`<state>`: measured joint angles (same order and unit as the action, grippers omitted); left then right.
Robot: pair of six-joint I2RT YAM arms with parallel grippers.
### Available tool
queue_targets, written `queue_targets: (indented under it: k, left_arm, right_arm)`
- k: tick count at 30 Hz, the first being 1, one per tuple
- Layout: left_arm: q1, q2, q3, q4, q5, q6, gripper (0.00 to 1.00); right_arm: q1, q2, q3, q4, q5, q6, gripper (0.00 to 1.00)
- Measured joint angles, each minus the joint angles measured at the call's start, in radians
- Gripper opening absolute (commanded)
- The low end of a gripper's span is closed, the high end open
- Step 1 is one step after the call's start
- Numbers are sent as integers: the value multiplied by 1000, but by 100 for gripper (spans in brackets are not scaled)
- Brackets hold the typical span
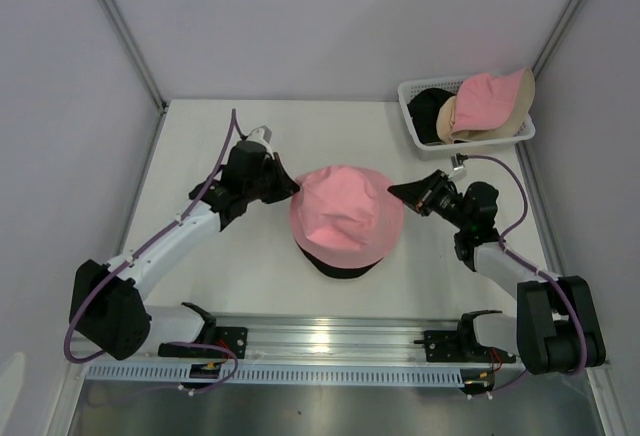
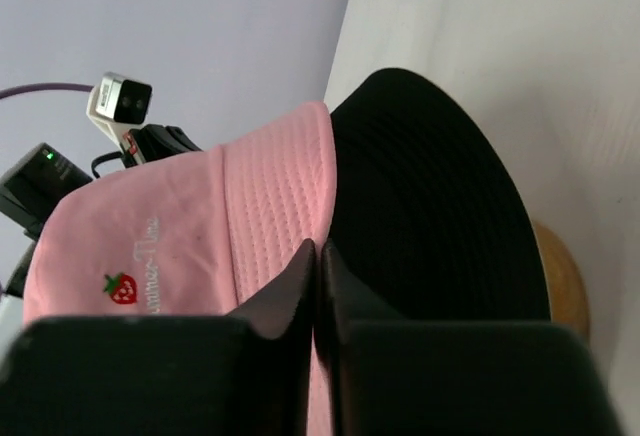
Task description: Stack the hats
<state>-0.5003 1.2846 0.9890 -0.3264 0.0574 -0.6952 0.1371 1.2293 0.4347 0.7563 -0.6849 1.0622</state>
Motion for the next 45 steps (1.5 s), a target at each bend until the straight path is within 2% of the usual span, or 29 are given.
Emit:
queue_targets:
  k: [13,18,22,25,30,33,36,38,39,41,42,45]
  left_arm:
    - [14,-4,48,-55,70,0,1]
    - [14,-8,13,-42,82,-4,1]
    - [14,-8,-53,-27,77,-8,1]
    - [14,-8,-95,-19,76,-14,1]
    - [14,-32,-168,18,77,-30,1]
    - [14,-79,-202,35,74,-29,1]
    - [14,-123,-231,57,66,-27,1]
    - [14,-147,-248,68,65,-23,6]
    - [14,-157,-254,74,61,-16,23]
    - [15,-178,-258,71,53,8,44]
    - [16,-189,-258,72,51,14,58]
    - [18,-251,-255,60,48,42,77]
  right_arm:
    - [19,-36,-1,-312,97,-129,0]
    - [60,-36,-20,-319,138,-187,0]
    - [208,-24,-18,-356,265,-285,0]
    - [274,44,-8,-352,308,-312,0]
    - [282,175,2,-297,314,-303,0]
    - [285,176,2,-296,323,-299,0]
    - [287,130,2,-341,361,-306,8]
    - [289,68,5,-396,394,-324,27]
    - [289,38,14,-435,414,-339,41]
    - [288,-9,51,-511,446,-368,55]
    - [286,-28,78,-552,464,-387,66]
    - [269,-64,177,-668,495,-436,78]
